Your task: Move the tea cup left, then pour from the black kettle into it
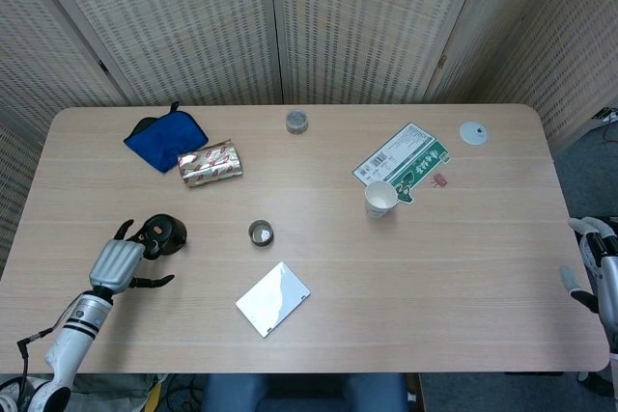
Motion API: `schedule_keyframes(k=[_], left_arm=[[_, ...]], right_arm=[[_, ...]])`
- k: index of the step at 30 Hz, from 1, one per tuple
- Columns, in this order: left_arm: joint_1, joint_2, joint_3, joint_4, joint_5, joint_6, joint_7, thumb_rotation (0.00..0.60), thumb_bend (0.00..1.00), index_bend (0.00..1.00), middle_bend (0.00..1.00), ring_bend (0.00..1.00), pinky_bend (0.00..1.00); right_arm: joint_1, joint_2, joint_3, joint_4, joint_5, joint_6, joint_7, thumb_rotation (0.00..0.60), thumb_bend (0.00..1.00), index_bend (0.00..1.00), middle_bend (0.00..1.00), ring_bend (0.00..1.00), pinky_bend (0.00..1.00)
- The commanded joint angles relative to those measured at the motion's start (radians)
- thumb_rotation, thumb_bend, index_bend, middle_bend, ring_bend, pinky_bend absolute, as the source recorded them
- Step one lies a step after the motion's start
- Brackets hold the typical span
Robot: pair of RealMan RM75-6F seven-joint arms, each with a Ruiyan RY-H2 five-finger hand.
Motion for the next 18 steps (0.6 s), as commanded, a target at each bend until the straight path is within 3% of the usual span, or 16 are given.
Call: schedule_keyframes(k=[1,18], left_arm=[[-0.001,-0.003,0.002,0.003,0.002,-0.002,0.0,0.24,0.14,0.49,0.48,0.41,0.0],[0.001,-0.006,0.018,0.008,0.006,-0.022,0.005,0.237,0.14,0.57,0.57,0.47,0.0]], right_arm=[[-0.001,-0.001,0.001,0.002,0.002,0.002,-0.004,0.6,0.26,0.26,0.24,0.17,0.22],[0.0,-0.007,0.005,0.005,0.009,-0.004,-0.001,0.6,0.26,0.26,0.24,0.17,0.21]])
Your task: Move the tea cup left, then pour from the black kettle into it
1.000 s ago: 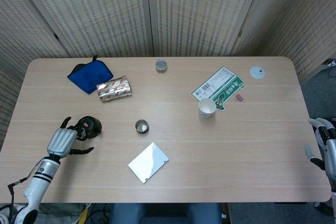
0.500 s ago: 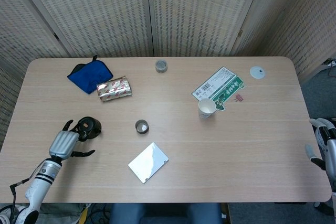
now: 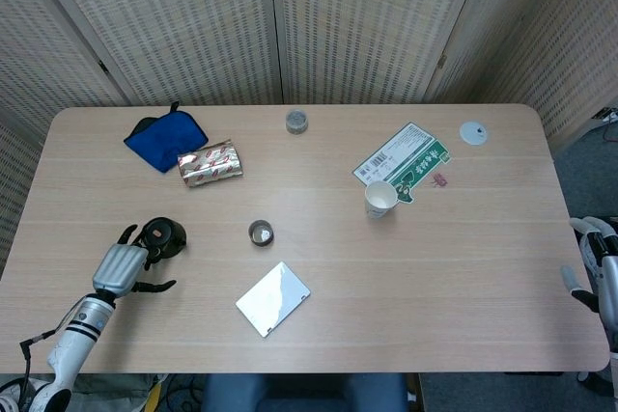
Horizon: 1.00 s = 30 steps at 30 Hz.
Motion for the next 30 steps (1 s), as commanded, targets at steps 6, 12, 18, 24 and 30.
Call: schedule_keyframes(k=[6,12,18,24,30], left_arm=[[0.001,0.001,0.002,-0.004,-0.003,-0.007,-0.006,0.237,0.14,0.64,0.66,0.55,0.0],[-0.003,0.003,-0.007,-0.01,-0.008,-0.018,-0.045,0.236,0.14,0.72,0.76,0.65,0.0],[-0.01,0.011,-0.017,-0.014,-0.022,-0.039,-0.076,0.237,0.14,0.8,0.86,0.74,0.0],[-0.016,0.015,-0.032,-0.015,-0.032,-0.044,-0.105,0.184,0.13,0.88,0.96,0.81,0.0],[-0.023,0.014,-0.061,-0.007,-0.053,-0.044,-0.151,0.1,0.12,0.95,1.0,0.87,0.0]], right_arm=[[-0.001,0.0,0.002,0.001,0.0,0.003,0.004,0.6,0.26,0.26,0.24,0.17,0.21],[-0.004,0.0,0.004,0.003,0.003,0.007,0.008,0.6,0.26,0.26,0.24,0.17,0.21],[-0.004,-0.002,0.006,0.005,0.005,0.007,0.01,0.6,0.26,0.26,0.24,0.17,0.2],[0.0,-0.005,0.012,0.006,0.009,0.005,0.009,0.6,0.26,0.26,0.24,0.17,0.2],[0.004,-0.006,0.017,0.008,0.014,0.001,0.01,0.6,0.26,0.26,0.24,0.16,0.19]])
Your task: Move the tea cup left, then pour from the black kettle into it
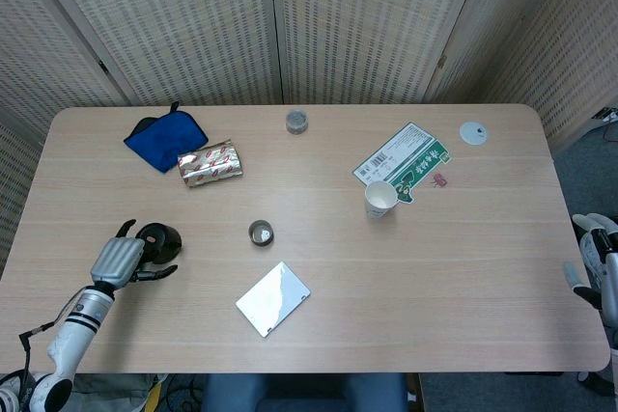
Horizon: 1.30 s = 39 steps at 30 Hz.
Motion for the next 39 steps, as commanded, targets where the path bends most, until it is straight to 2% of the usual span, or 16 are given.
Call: schedule_keyframes(k=[1,9,12,16,19,24,29,35,39], left_arm=[[-0.003,-0.003,-0.017,0.009,-0.008,0.007,-0.023,0.094,0.11,0.96,1.0,0.88,0.0],[-0.001,-0.025,-0.039,0.048,-0.004,0.047,-0.062,0.091,0.11,1.0,1.0,0.92,0.0],[-0.001,-0.022,-0.054,0.043,-0.014,0.054,-0.07,0.12,0.11,1.0,1.0,0.93,0.0],[-0.002,-0.025,-0.072,0.041,-0.022,0.073,-0.08,0.194,0.11,1.0,1.0,0.95,0.02],[0.001,-0.023,-0.082,0.035,-0.027,0.092,-0.069,0.242,0.11,1.0,1.0,0.96,0.07],[0.013,-0.02,-0.106,0.011,-0.041,0.145,-0.042,0.267,0.11,1.0,1.0,0.98,0.17],[0.02,-0.02,-0.125,-0.006,-0.049,0.185,-0.029,0.253,0.12,1.0,1.0,0.99,0.28],[0.019,-0.033,-0.145,0.001,-0.055,0.216,-0.015,0.257,0.18,1.0,1.0,1.0,0.44],[0.017,-0.046,-0.155,0.012,-0.056,0.232,-0.011,0.312,0.23,1.0,1.0,1.0,0.51]], right_arm=[[0.001,-0.001,0.001,0.002,0.004,-0.002,0.001,0.6,0.26,0.26,0.24,0.16,0.19],[0.003,-0.004,0.002,0.01,0.013,-0.012,0.015,0.6,0.26,0.26,0.24,0.16,0.19],[0.002,-0.003,0.004,0.013,0.016,-0.011,0.019,0.6,0.26,0.26,0.24,0.16,0.19],[0.001,-0.001,0.004,0.015,0.016,-0.011,0.028,0.6,0.26,0.26,0.24,0.16,0.19],[-0.002,0.003,0.006,0.014,0.013,-0.003,0.035,0.6,0.26,0.26,0.24,0.16,0.19],[-0.006,0.012,0.014,0.009,0.002,0.02,0.034,0.6,0.26,0.26,0.24,0.16,0.19],[-0.007,0.016,0.016,0.004,-0.004,0.025,0.035,0.6,0.26,0.26,0.24,0.16,0.19],[-0.011,0.014,0.013,0.004,-0.005,0.029,0.036,0.6,0.26,0.26,0.24,0.16,0.19],[-0.013,0.015,0.012,0.004,-0.005,0.031,0.038,0.6,0.26,0.26,0.24,0.16,0.19]])
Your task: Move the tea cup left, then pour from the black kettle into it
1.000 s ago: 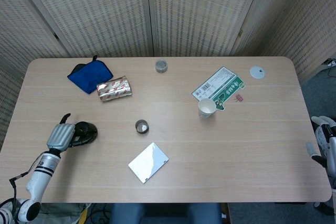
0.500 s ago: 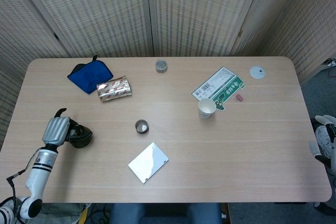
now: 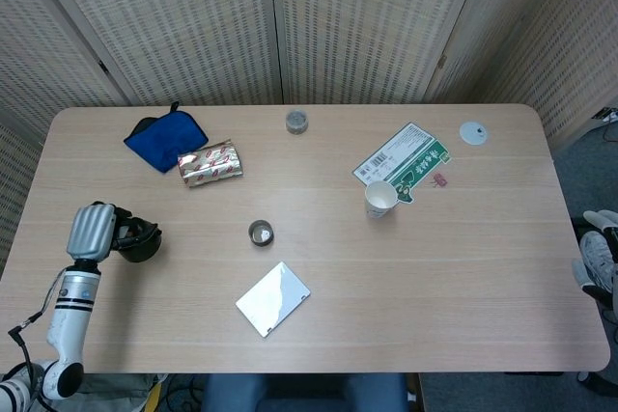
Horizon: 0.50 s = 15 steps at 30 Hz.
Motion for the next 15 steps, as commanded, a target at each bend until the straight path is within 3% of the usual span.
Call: schedule_keyframes(k=[1,6,15], left_arm=[[-0.002,-0.006,-0.005,0.004,-0.001,0.008,0.005,0.33,0.23,1.0,1.0,1.0,0.52],[-0.004,-0.009,-0.009,-0.001,0.001,0.018,0.016,0.414,0.3,1.0,1.0,1.0,0.59],[-0.005,0.006,-0.007,-0.03,0.017,0.027,0.019,0.487,0.36,1.0,1.0,1.0,0.63]], right_arm=[[-0.002,0.001,0.0,0.001,0.0,0.002,0.002,0.6,0.26,0.26,0.24,0.16,0.19],[-0.004,0.001,0.001,0.005,0.001,0.005,0.009,0.6,0.26,0.26,0.24,0.16,0.19],[-0.008,0.0,-0.001,0.013,-0.002,0.007,0.02,0.6,0.26,0.26,0.24,0.16,0.19]])
